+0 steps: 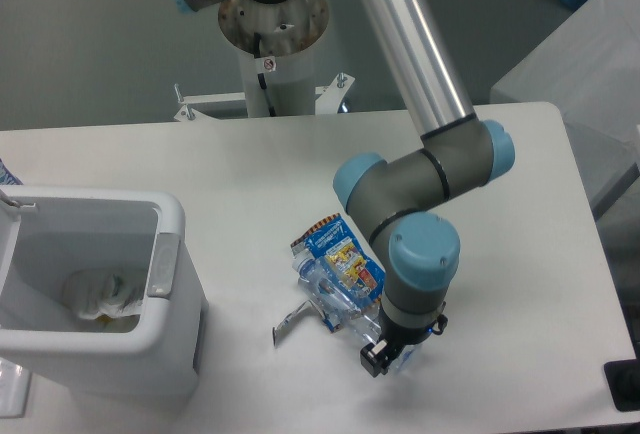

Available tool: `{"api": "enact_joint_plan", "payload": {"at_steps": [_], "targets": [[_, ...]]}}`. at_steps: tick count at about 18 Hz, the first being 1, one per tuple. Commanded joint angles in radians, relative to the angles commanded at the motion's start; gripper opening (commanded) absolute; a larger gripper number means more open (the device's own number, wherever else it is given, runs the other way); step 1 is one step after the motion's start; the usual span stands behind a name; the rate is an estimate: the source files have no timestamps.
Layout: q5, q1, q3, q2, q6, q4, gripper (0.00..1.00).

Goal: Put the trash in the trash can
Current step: 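Grasp the clear plastic bottle and lift it off the table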

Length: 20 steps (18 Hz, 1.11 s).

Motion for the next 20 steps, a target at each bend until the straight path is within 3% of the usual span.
{"api": "enact_joint_plan", "payload": {"at_steps": [4, 7, 12, 20], "targets": [[-0.002, 0.003, 0.002, 0.1, 0.038, 0.127, 0.71], [-0.006, 0.0, 0.038, 0.161, 0.048, 0.225, 0.71], [-0.023, -0.041, 0.127, 0.222, 0.06, 0.262, 0.71], [-0.023, -0.132, 0.118, 0.308, 0.081, 0.307, 0.71]]}}
